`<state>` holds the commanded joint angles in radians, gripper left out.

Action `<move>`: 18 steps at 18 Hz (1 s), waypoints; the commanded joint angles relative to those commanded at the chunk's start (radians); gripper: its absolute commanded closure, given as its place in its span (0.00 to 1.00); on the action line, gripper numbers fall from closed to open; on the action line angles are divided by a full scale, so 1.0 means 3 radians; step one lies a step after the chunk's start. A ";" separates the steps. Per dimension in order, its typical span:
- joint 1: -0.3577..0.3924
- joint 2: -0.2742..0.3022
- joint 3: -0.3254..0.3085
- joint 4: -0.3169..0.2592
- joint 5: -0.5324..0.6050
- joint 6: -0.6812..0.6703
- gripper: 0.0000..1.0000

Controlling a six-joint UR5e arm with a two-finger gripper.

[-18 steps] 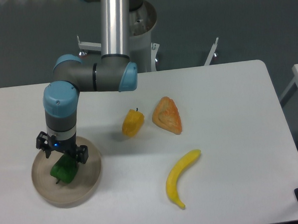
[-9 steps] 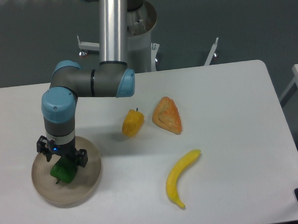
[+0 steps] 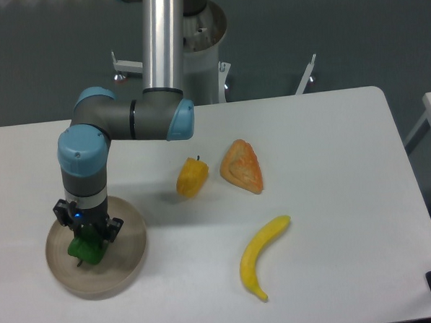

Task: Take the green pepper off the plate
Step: 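Lower the gripper onto the green pepper and close on it, then lift the green pepper off the plate and carry it toward the banana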

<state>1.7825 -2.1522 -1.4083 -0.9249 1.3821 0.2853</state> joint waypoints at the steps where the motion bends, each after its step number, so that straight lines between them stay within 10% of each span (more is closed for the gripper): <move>1: 0.0020 0.0026 0.0031 -0.0036 -0.0005 0.0000 0.71; 11: 0.0822 0.0199 0.0603 -0.1058 0.0031 0.1277 0.72; 18: 0.1507 0.0174 0.0696 -0.1095 0.0076 0.2555 0.72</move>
<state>2.2347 -2.1000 -1.1996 -1.2533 1.4050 1.0518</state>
